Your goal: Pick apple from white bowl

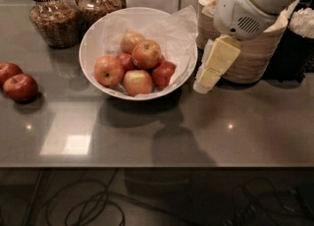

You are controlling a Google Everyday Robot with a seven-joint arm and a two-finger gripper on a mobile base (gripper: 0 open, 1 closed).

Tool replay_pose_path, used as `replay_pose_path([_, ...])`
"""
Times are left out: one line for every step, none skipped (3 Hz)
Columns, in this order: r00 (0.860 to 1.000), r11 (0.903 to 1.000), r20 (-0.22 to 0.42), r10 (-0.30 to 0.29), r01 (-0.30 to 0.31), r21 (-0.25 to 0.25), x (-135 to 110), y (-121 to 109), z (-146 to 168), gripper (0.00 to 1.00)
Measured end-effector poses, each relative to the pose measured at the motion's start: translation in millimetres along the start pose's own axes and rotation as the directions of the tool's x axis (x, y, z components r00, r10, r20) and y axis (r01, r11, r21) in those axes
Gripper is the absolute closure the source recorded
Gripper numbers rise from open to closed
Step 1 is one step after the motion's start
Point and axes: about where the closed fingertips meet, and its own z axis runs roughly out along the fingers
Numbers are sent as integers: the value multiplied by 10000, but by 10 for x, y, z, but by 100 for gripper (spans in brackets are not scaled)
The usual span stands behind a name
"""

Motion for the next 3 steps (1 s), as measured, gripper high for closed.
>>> replay_pose_path([9949,9993,956,-336,321,173,-416,-131,113,0])
replay_pose_path([9859,9986,1592,-515,493,172,-687,-191,200,0])
replay_pose_path([9793,9979,1939,-586,632,-172,-837,-190,396,19])
